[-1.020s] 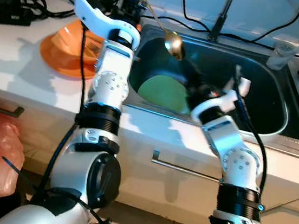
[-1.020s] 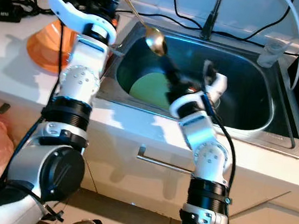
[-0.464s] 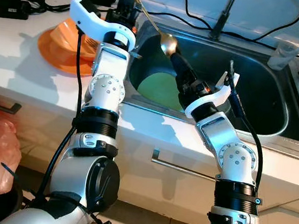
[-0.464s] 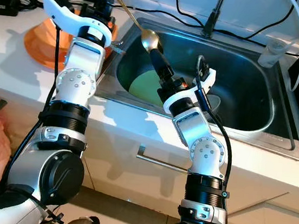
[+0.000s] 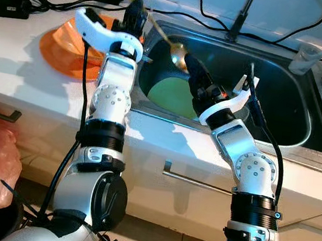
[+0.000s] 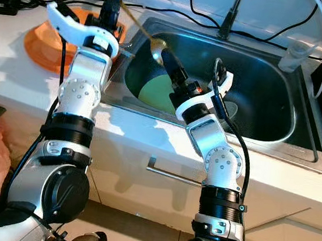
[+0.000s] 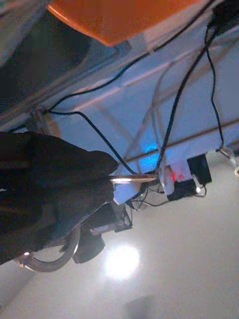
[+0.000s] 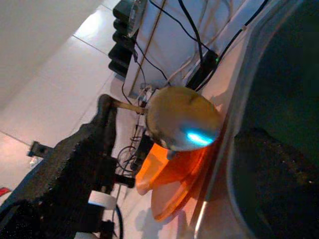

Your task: Kitchen organization

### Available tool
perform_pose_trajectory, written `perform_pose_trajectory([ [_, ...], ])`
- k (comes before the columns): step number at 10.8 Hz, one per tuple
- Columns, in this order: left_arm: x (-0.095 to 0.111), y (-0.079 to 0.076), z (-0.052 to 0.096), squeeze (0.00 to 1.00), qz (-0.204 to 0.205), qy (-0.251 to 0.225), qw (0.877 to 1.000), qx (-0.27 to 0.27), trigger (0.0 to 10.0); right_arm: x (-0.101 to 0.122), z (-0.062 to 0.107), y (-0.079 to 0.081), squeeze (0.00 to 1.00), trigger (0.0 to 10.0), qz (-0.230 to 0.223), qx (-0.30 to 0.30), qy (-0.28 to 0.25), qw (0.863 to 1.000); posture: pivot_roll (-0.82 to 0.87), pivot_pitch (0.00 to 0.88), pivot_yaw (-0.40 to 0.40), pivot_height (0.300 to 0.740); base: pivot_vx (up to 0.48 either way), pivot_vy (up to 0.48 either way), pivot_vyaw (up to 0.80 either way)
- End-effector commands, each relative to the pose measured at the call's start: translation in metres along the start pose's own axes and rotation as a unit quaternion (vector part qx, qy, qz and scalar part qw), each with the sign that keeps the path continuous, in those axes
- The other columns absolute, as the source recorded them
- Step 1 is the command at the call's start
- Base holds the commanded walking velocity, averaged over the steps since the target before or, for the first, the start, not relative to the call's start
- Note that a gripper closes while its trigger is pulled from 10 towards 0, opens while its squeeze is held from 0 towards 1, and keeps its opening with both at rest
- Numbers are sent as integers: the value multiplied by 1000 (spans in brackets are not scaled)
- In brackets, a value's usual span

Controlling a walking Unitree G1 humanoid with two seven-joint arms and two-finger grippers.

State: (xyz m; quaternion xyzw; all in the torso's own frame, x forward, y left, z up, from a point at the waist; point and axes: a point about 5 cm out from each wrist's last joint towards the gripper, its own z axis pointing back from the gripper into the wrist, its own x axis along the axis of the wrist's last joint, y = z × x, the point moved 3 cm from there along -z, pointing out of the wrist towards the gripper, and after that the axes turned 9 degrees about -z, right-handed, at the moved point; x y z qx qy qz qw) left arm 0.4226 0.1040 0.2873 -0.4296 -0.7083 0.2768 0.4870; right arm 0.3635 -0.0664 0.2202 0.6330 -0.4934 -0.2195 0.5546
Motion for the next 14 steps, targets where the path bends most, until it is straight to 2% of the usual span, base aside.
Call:
perform_pose_trajectory([
  [1, -35, 2, 13, 0, 42, 35, 998, 16, 0, -18, -21, 31, 0, 10000, -23, 56, 18, 998, -89, 113, -73, 740, 0, 0, 0],
  [3, -42, -1, 15, 0, 55, 49, 997, 14, 0, -18, -21, 28, 0, 10000, -21, 54, 18, 998, -87, 115, -72, 740, 0, 0, 0],
  [5, -51, -10, 19, 0, 54, 72, 996, -2, 0, -13, -21, 17, 0, 10000, -15, 41, 14, 999, -85, 115, -71, 740, 0, 0, 0],
  [7, -55, -12, 21, 0, 56, 81, 995, -5, 0, -14, -22, 14, 0, 10000, -9, 37, 14, 999, -79, 117, -70, 740, 0, 0, 0],
  [10, -61, -26, 29, 0, 73, 96, 993, -17, 0, -9, -26, 16, 0, 9725, 4, 43, 2, 999, -72, 121, -69, 740, 0, 0, 0],
  [11, -64, -23, 31, 0, 75, 101, 992, -12, 0, -7, -26, 16, 0, 5216, 4, 45, -2, 999, -72, 121, -69, 740, 0, 0, 0],
  [12, -64, -23, 32, 0, 80, 103, 991, -10, 0, -6, -26, 17, 0, 0, 5, 47, -6, 999, -72, 121, -69, 740, 0, 0, 0],
  [14, -65, -24, 36, 0, 83, 109, 991, -7, 0, -5, -27, 17, 0, 0, 10, 50, -11, 999, -68, 123, -67, 740, 0, 0, 0],
])
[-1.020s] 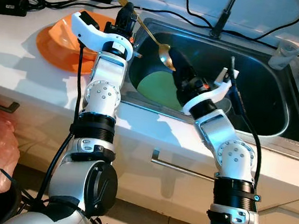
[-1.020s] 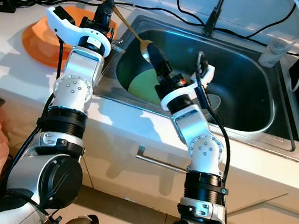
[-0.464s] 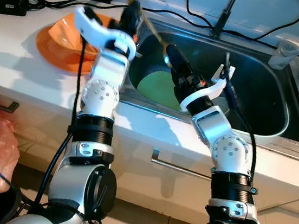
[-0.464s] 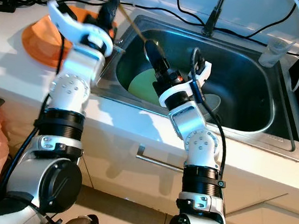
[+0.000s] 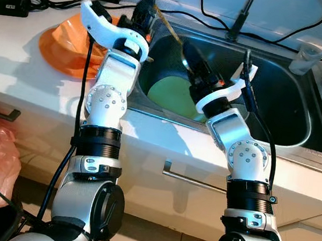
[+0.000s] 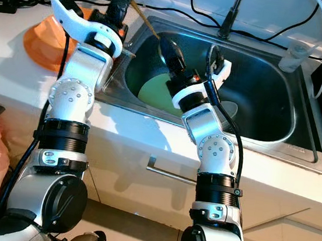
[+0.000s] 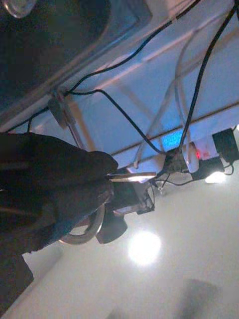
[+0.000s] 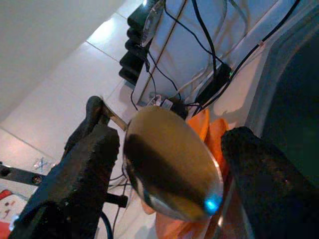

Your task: Kitchen organization

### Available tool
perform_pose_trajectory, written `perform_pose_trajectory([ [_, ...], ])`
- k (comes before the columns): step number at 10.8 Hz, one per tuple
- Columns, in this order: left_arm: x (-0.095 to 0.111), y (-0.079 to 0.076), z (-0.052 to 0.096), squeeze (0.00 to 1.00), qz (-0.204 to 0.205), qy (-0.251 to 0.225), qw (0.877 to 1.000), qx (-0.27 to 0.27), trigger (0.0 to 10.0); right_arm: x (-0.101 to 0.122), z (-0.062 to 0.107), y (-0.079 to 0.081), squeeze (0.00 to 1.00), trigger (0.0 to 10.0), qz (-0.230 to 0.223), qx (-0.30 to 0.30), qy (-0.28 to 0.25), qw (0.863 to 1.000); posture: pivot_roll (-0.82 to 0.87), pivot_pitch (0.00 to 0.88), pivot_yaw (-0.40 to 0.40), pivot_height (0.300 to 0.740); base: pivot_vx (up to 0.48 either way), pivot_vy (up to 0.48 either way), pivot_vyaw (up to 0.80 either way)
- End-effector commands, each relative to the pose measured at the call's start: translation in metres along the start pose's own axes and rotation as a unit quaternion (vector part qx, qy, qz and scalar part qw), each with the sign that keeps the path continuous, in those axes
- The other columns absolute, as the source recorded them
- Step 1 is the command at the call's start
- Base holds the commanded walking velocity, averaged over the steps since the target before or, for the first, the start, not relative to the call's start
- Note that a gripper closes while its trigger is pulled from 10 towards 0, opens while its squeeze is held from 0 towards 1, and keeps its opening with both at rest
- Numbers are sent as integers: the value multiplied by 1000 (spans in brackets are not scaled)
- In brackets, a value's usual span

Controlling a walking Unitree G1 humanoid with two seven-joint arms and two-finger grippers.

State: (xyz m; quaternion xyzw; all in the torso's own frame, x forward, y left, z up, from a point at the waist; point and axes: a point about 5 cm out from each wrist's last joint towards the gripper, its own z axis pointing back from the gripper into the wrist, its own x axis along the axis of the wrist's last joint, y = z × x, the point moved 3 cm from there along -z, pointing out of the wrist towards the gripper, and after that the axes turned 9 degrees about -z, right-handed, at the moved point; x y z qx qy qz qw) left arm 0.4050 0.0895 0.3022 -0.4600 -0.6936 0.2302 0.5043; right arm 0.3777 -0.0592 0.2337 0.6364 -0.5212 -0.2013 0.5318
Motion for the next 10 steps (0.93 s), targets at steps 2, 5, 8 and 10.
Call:
perform_pose_trajectory([
  [2, -68, 1, 25, 0, 89, 66, 993, 31, 0, -6, -9, 11, 0, 0, -7, 23, -3, 1000, -68, 126, -68, 740, 0, 0, 0],
  [5, -69, 3, 27, 0, 89, 70, 993, 35, 0, -4, -10, 14, 0, 0, 3, 27, -11, 1000, -67, 125, -68, 740, 0, 0, 0],
  [8, -69, 3, 29, 0, 89, 72, 993, 36, 0, 1, -10, 15, 0, 0, 11, 27, -22, 999, -66, 123, -67, 740, 0, 0, 0],
  [10, -69, 5, 29, 0, 88, 74, 993, 38, 0, 3, -10, 16, 0, 0, 14, 27, -25, 999, -66, 123, -67, 740, 0, 0, 0],
])
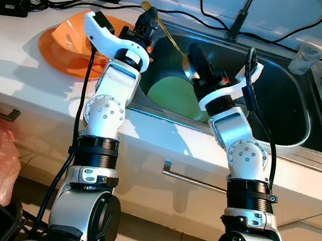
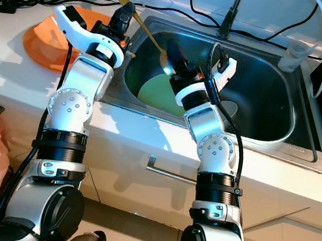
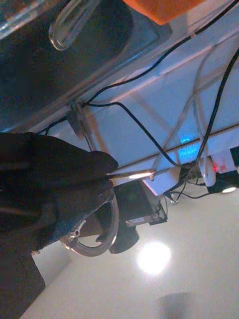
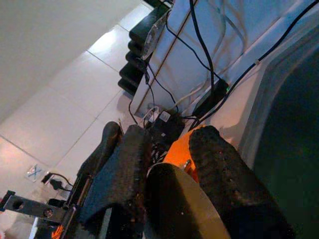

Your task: Kitchen organization

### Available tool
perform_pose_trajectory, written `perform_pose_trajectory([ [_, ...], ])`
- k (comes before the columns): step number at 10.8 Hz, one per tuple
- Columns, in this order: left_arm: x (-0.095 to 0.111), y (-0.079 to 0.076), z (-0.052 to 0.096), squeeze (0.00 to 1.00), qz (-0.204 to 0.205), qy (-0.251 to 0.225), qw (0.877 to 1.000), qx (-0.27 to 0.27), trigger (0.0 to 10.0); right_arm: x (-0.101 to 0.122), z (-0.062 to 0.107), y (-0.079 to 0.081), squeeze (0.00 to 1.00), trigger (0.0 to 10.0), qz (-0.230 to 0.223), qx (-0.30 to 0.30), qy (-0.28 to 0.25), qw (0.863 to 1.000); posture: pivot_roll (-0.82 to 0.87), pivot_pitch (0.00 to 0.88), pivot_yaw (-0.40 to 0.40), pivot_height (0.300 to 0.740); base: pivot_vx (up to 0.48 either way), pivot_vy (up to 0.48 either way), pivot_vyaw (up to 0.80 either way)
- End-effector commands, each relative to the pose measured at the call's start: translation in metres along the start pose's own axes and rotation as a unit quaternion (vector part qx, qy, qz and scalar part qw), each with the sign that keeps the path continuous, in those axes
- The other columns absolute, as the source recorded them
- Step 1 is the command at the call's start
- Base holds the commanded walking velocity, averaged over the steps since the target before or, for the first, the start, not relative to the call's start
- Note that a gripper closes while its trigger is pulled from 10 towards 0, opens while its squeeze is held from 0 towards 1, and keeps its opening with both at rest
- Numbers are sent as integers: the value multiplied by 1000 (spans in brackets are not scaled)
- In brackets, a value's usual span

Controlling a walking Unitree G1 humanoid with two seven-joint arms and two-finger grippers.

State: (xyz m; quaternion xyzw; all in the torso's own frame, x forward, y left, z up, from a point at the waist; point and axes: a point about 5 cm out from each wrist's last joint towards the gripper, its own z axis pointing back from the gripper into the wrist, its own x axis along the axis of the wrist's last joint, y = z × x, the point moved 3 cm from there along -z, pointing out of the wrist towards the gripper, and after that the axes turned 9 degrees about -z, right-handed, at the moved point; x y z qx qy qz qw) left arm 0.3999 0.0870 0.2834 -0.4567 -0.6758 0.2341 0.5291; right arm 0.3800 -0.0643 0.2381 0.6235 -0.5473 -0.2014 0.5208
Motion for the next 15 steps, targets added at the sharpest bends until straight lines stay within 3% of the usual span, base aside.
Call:
perform_pose_trajectory([
  [1, -59, -5, 16, 0, 85, 53, 995, 17, 0, -4, -9, 14, 0, 0, -6, 23, -2, 1000, -66, 123, -67, 740, 0, 0, 0],
  [2, -60, -5, 16, 0, 84, 53, 995, 18, 0, -6, -9, 12, 0, 10000, -1, 16, 4, 1000, -67, 119, -68, 740, 0, 0, 0],
  [4, -59, -6, 16, 0, 82, 52, 995, 17, 0, -8, -10, 0, 0, 10000, 46, -20, 11, 999, -68, 117, -70, 740, 0, 0, 0],
  [5, -59, -6, 16, 0, 81, 52, 995, 17, 0, -8, -9, -1, 0, 0, 38, -23, 8, 999, -69, 116, -70, 740, 0, 0, 0],
  [15, -56, -10, 13, 0, 79, 47, 996, 10, 0, -26, 0, -8, 0, 0, 6, -30, 40, 999, -74, 123, -68, 740, 0, 0, 0],
])
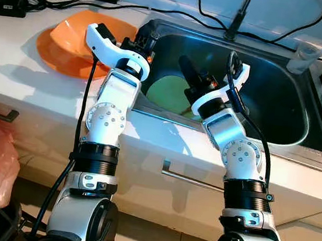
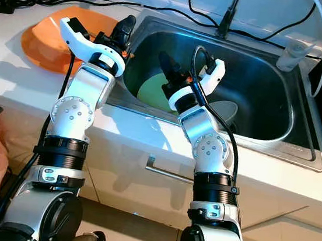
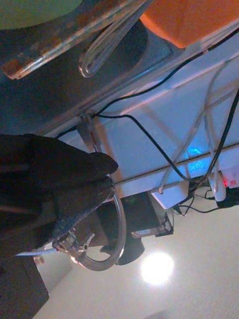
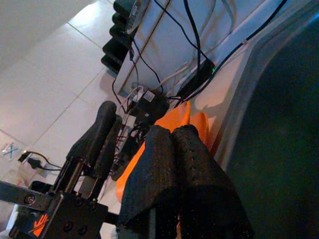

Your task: Kitchen organization

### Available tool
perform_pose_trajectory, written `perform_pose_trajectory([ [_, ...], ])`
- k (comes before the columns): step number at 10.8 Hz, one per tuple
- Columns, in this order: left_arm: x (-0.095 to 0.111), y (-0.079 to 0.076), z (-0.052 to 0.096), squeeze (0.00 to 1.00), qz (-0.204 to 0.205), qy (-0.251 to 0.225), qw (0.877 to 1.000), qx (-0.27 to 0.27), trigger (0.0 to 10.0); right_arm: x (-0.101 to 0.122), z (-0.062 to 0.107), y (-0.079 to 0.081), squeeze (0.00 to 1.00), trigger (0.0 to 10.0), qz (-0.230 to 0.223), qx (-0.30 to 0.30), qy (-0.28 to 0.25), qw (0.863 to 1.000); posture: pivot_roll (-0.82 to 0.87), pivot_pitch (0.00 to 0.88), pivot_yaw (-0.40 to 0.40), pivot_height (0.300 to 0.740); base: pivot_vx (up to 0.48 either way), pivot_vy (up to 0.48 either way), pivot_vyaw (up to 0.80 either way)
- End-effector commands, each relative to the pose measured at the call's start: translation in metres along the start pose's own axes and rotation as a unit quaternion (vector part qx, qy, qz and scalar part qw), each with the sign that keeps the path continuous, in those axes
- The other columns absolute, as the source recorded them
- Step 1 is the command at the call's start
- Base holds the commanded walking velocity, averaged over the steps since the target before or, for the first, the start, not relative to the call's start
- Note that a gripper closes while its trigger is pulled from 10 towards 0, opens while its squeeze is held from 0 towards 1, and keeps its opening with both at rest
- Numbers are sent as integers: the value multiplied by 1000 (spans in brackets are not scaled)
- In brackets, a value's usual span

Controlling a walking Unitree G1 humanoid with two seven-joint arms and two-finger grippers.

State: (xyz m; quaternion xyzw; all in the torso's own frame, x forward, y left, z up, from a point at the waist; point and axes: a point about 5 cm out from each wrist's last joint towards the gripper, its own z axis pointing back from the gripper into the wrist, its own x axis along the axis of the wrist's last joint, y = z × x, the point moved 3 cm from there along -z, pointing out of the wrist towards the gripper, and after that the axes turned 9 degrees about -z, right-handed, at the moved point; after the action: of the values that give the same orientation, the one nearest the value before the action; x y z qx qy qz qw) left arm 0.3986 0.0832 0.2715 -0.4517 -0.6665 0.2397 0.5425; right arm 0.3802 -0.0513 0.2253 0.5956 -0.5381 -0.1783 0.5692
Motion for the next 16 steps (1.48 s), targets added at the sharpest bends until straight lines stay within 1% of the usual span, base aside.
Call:
perform_pose_trajectory([
  [1, -48, -17, 8, 0, 69, 41, 997, -7, 0, -13, 1, 2, 0, 0, -23, 4, 6, 1000, -73, 121, -68, 740, 0, 0, 0],
  [2, -48, -18, 8, 0, 61, 43, 997, -11, 235, -14, 0, 2, 0, 0, -20, 5, 8, 1000, -72, 119, -66, 740, 0, 0, 0],
  [3, -45, -21, 8, 0, 30, 42, 998, -25, 4196, -13, 1, 0, 0, 5765, 21, -4, 10, 1000, -69, 115, -64, 740, 0, 0, 0],
  [4, -40, -20, 8, 376, -7, 39, 999, -30, 10000, -11, 2, -3, 1000, 10000, 74, -17, 13, 997, -68, 113, -62, 740, 0, 0, 0],
  [5, -37, -19, 8, 1000, -22, 36, 999, -31, 10000, -8, 3, -4, 1000, 10000, 94, -19, 9, 995, -66, 111, -61, 740, 0, 0, 0],
  [6, -31, -15, 8, 1000, -58, 30, 997, -34, 10000, -2, 7, -6, 1000, 10000, 120, -26, 1, 992, -64, 106, -57, 740, 0, 0, 0],
  [7, -26, -11, 9, 1000, -89, 24, 995, -36, 10000, 3, 10, -7, 1000, 10000, 157, -29, -1, 987, -61, 101, -53, 740, 0, 0, 0],
  [8, -23, -10, 10, 1000, -110, 20, 993, -38, 10000, 4, 12, -6, 1000, 10000, 182, -29, 1, 983, -59, 98, -51, 740, 0, 0, 0],
  [9, -19, -10, 14, 1000, -177, 13, 983, -54, 10000, 10, 18, -5, 1000, 10000, 246, -31, -2, 969, -55, 93, -47, 740, 0, 0, 0],
  [10, -17, -9, 16, 1000, -215, 11, 975, -57, 10000, 13, 20, -4, 1000, 10000, 268, -33, -7, 963, -51, 87, -42, 740, 0, 0, 0],
  [11, -14, -6, 19, 1000, -271, 8, 961, -61, 10000, 19, 24, -3, 1000, 10000, 287, -35, -13, 957, -46, 81, -38, 740, 0, 0, 0],
  [12, -12, -6, 22, 1000, -313, 2, 947, -68, 10000, 21, 28, -3, 1000, 10000, 305, -35, -11, 952, -38, 74, -35, 740, 0, 0, 0],
  [13, -6, -7, 24, 1000, -360, -10, 930, -70, 10000, 24, 34, -4, 1000, 10000, 319, -39, -13, 947, -23, 67, -34, 740, 0, 0, 0],
  [15, 7, -3, 28, 1000, -424, -30, 903, -65, 10000, 25, 42, -6, 1000, 10000, 336, -42, -7, 941, -18, 57, -25, 740, 0, 0, 0],
  [16, 11, 1, 30, 1000, -449, -32, 891, -62, 10000, 24, 44, -5, 1000, 10000, 342, -41, -4, 939, -18, 53, -22, 740, 0, 0, 0],
])
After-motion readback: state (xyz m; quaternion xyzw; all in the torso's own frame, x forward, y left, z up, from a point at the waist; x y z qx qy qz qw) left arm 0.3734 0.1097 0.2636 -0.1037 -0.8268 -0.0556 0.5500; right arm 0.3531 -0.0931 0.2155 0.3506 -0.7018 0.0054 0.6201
